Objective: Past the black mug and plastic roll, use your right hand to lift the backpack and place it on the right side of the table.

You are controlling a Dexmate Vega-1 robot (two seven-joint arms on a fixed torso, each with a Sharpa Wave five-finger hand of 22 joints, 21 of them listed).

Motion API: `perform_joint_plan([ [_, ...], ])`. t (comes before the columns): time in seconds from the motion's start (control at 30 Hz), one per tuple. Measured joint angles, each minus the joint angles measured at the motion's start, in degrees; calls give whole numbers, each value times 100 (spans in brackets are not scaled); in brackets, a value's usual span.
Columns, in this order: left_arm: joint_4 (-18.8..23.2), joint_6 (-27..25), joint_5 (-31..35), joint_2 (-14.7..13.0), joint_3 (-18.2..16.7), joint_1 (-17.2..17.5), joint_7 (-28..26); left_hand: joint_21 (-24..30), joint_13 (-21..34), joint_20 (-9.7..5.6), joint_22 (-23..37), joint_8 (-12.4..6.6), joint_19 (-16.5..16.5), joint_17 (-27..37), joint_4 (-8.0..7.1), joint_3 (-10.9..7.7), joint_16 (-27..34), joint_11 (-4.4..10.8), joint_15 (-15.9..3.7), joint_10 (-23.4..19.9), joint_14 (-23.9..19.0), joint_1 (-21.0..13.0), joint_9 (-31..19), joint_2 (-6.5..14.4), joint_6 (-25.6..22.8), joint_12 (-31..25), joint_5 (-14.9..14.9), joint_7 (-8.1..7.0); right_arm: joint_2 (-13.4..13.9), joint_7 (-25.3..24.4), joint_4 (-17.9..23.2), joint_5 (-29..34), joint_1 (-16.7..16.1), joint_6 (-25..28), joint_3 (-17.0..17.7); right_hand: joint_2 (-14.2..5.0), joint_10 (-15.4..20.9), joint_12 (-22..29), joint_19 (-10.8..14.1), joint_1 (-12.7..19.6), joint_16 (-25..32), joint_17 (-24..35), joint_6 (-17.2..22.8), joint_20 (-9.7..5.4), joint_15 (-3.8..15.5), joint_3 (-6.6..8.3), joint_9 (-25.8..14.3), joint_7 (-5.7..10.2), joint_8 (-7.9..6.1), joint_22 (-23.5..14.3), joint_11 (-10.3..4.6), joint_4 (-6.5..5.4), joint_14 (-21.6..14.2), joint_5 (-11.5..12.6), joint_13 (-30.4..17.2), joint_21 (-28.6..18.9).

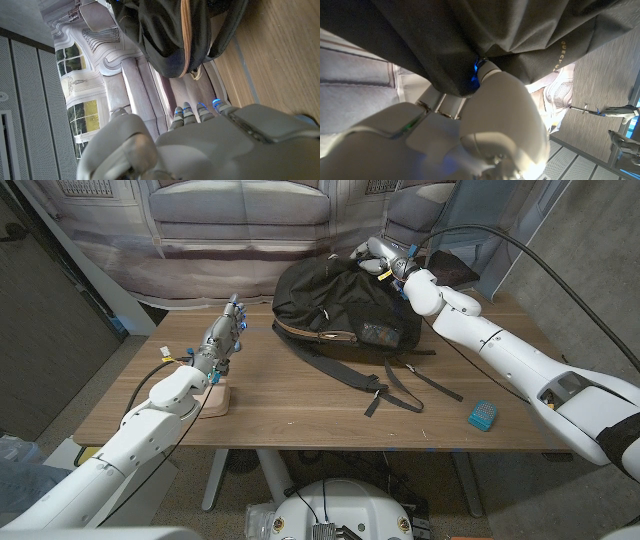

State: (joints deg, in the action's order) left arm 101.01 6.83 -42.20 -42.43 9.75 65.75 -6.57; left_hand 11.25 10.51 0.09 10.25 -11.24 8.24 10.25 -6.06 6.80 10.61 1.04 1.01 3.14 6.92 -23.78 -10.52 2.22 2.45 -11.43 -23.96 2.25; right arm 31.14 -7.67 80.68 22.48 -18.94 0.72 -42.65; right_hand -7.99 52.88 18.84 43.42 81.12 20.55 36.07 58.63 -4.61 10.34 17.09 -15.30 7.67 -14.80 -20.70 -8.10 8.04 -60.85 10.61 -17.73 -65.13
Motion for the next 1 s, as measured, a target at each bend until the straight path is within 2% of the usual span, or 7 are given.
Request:
perform_joint_plan([
  [1.0,-106,72,-45,53,49,-42,92,0,0,0,0,0,0,0,-1,48,0,0,0,0,0,-30,0,30,0,0,0,0,-351,-266,-467,445,4,99,-541,-7,32,-23,1,-83,-48,1,19,0,-13,24,-12,45,19,51,-32,-24,7,20,7,-44],
])
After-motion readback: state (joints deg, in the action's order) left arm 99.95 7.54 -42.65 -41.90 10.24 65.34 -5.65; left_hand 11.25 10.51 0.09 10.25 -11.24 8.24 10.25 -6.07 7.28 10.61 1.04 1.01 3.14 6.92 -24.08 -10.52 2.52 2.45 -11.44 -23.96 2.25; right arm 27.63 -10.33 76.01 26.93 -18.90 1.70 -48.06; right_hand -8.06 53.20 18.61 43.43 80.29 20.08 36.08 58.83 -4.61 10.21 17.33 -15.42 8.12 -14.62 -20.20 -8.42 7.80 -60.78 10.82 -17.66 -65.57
